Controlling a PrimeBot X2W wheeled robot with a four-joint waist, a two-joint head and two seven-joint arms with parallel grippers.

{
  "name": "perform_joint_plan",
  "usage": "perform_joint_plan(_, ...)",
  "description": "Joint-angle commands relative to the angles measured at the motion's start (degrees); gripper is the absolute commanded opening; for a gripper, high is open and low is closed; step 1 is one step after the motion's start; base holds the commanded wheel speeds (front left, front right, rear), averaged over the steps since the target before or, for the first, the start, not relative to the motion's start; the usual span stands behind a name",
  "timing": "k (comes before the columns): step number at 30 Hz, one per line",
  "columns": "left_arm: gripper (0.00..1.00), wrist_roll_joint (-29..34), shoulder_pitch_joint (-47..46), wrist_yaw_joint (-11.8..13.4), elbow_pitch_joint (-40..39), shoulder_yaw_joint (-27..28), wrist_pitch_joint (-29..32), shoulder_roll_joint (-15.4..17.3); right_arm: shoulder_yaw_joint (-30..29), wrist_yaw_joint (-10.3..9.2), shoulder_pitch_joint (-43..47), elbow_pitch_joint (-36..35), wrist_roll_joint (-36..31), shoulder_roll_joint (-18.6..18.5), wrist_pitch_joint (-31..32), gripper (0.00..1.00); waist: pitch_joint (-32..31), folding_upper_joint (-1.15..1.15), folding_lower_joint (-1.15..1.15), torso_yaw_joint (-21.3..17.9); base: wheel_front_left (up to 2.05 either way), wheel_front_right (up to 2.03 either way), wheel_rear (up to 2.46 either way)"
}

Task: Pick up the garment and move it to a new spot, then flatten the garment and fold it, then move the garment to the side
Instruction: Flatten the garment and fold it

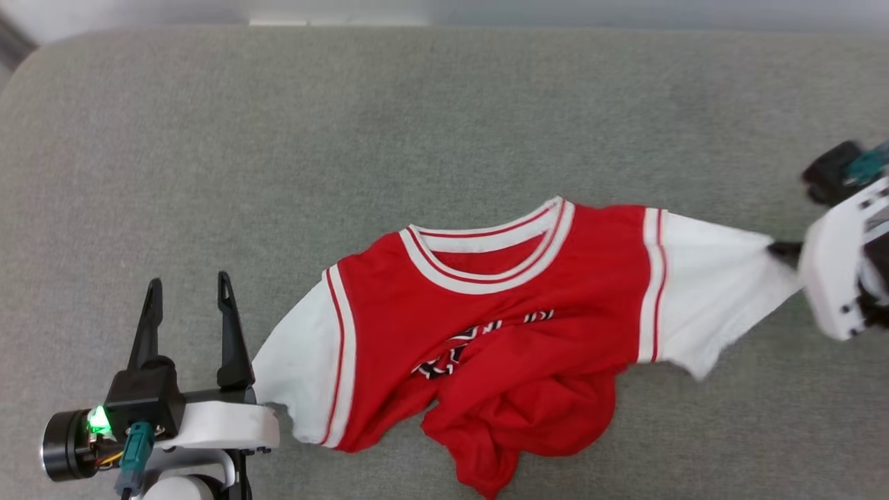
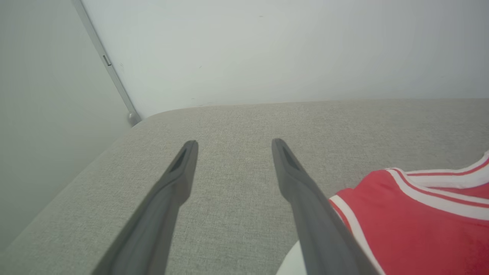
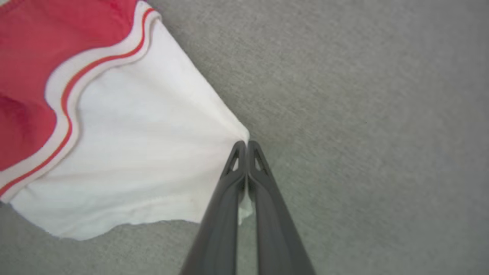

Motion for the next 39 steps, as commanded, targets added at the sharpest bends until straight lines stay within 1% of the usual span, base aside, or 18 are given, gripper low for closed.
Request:
perform_joint_plan(1, 1.0, 0.64, 0.75, -0.59, 0.1, 0.61, -0.27, -0.56, -0.56, -0.08, -0.99, -0.17, 0.7, -1.9, -0.75, 0.0, -1.9, 0.0, 0.0, -1.41, 0.0, 0.0, 0.0)
perform_joint_plan(6, 1.0, 2.18, 2.14, -2.52, 0.44, 2.43, -0.27, -1.83, -1.69, -0.08, 2.52, 0.36, 3.51, -6.95, -1.14, 0.0, -3.29, 0.0, 0.0, -2.5, 0.0, 0.0, 0.0)
perform_joint_plan(8, 1.0, 2.7, 2.51, -3.18, 0.54, 3.07, -0.27, -2.29, -1.69, -0.07, 4.62, 1.27, 4.5, -7.52, -0.72, 0.0, -3.26, 0.0, 0.0, -2.81, 0.0, 0.0, 0.0)
perform_joint_plan(11, 1.0, 3.29, 2.46, -4.23, 1.03, 3.67, -0.27, -2.76, -1.76, -0.07, 7.54, 4.1, 5.79, -6.92, -0.34, 0.0, -2.98, 0.0, 0.0, -3.09, 0.0, 0.0, 0.0)
perform_joint_plan(13, 1.0, 3.71, 2.34, -4.99, 1.6, 3.87, -0.27, -3.07, -1.38, -0.07, 9.62, 6.12, 6.17, -5.62, -0.34, 0.0, -2.89, 0.0, 0.0, -3.17, 0.0, 0.0, 0.0)
perform_joint_plan(16, 1.0, 4.12, 1.62, -5.97, 3.01, 4.47, -0.27, -3.17, -2.02, -0.06, 10.87, 8.62, 6.2, -3.48, -2.15, 0.0, -3.33, 0.0, 0.0, -3.43, 0.0, 0.0, 0.0)
perform_joint_plan(17, 1.0, 4.16, 1.38, -6.36, 3.67, 4.68, -0.27, -2.98, -2.43, -0.07, 10.98, 9.27, 5.83, -2.83, -3.15, 0.29, -3.69, 0.0, 0.0, -3.63, 0.0, 0.0, 0.0)
perform_joint_plan(18, 1.0, 3.98, 1.15, -6.74, 4.35, 4.85, -0.27, -2.78, -2.82, -0.06, 10.94, 9.76, 5.32, -2.53, -4.13, 0.84, -4.08, 0.0, 0.0, -3.81, 0.0, 0.0, 0.0)
perform_joint_plan(19, 1.0, 3.72, 0.86, -7.09, 5.12, 5.03, -0.27, -2.58, -3.07, -0.06, 10.82, 9.98, 4.76, -2.39, -5.25, 1.0, -4.57, 0.0, 0.0, -3.98, 0.0, 0.0, 0.0)
perform_joint_plan(22, 1.0, 3.02, -0.32, -8.83, 7.32, 5.22, -0.07, -1.47, -4.49, -0.07, 9.57, 10.86, 1.65, -2.23, -10.76, 1.0, -5.94, 0.0, 0.0, -4.57, 0.0, 0.0, 0.0)
perform_joint_plan(24, 1.0, 2.64, -1.59, -10.26, 8.51, 4.97, 1.22, -0.24, -6.15, -0.07, 8.75, 10.94, -0.08, -1.79, -15.43, 1.0, -6.86, 0.0, 0.0, -5.09, 0.0, 0.0, 0.0)
perform_joint_plan(27, 1.0, 2.66, -3.9, -12.53, 9.49, 4.58, 4.15, 2.27, -9.08, -0.07, 8.39, 11.06, -4.13, -1.25, -23.07, 1.0, -7.8, 0.0, 0.0, -5.86, 0.0, 0.0, 0.0)
perform_joint_plan(29, 1.0, 2.21, -5.79, -14.41, 9.55, 4.0, 7.12, 3.92, -12.16, -0.07, 7.87, 11.57, -7.63, -0.17, -28.89, 1.0, -8.11, 0.0, 0.0, -6.29, 0.0, 0.0, 0.0)
perform_joint_plan(30, 1.0, 2.21, -5.79, -14.41, 9.55, 4.0, 7.12, 3.92, -12.16, -0.07, 7.87, 11.57, -7.63, -0.17, -28.89, 1.0, -8.11, 0.0, 0.0, -6.29, 0.0, 0.0, 0.0)
perform_joint_plan(32, 1.0, 1.33, -7.83, -16.58, 9.32, 3.6, 10.35, 5.51, -15.52, -0.06, 8.02, 11.71, -11.36, 1.66, -34.46, 1.0, -8.35, 0.0, 0.0, -6.73, 0.0, 0.0, 0.0)
perform_joint_plan(35, 1.0, 0.2, -11.16, -19.98, 8.9, 2.57, 15.8, 7.73, -21.02, -0.07, 9.59, 11.3, -16.49, 4.53, -40.76, 1.0, -8.46, 0.0, 0.0, -7.3, 0.0, 0.0, 0.0)
perform_joint_plan(39, 1.0, -1.64, -15.42, -24.55, 8.54, 0.62, 24.3, 10.79, -29.88, -0.06, 12.17, 8.06, -23.91, 9.16, -44.83, 1.0, -8.03, 0.0, 0.0, -8.01, 0.0, 0.0, 0.0)
